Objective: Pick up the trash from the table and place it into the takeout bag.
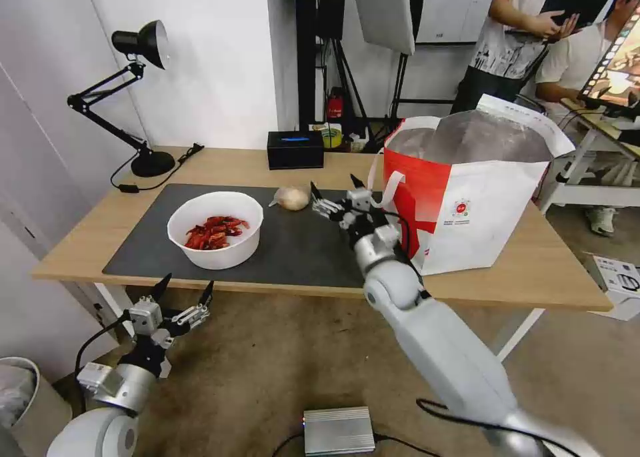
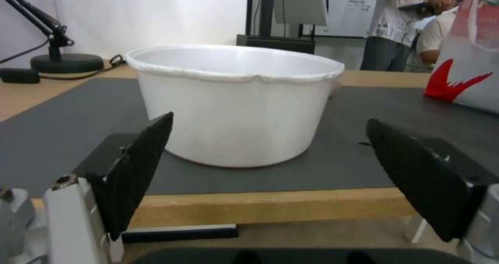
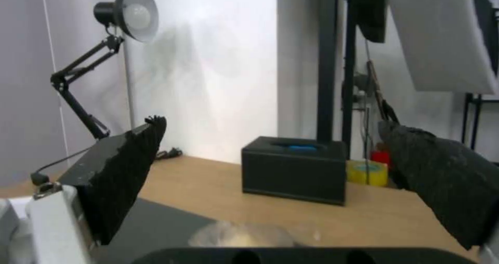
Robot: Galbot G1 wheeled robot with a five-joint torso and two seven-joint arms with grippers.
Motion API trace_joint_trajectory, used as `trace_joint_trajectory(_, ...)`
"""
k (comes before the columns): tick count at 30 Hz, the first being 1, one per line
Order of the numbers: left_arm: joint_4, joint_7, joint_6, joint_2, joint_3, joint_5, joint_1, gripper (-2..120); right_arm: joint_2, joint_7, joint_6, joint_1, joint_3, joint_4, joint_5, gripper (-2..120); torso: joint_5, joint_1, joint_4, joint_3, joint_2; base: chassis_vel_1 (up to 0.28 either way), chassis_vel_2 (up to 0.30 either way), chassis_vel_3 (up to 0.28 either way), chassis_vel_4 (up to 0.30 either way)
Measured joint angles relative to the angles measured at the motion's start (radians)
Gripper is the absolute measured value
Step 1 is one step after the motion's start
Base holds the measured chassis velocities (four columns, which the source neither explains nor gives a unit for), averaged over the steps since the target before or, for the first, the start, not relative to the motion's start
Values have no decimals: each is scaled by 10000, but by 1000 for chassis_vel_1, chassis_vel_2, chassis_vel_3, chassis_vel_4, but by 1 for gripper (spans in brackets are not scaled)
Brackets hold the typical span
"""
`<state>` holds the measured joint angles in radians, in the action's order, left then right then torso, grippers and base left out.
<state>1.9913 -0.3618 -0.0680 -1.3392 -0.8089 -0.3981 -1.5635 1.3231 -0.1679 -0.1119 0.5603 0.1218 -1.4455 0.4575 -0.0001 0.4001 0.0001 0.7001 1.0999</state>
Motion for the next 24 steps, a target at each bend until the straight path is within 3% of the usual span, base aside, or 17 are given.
trace_joint_trajectory(10, -173, 3, 22, 47, 33, -17, 135, 100, 875, -572, 718, -1562, 757, 1722, 448, 100, 0, -1, -1, 0, 0, 0, 0, 0, 0)
trace_joint_trajectory(24, -360, -7, 8, 63, 104, -37, 207, 100, 1759, -821, 2951, -3501, 1420, 4172, 1795, 100, 0, 0, -1, -1, 1, 0, 0, 0, 0)
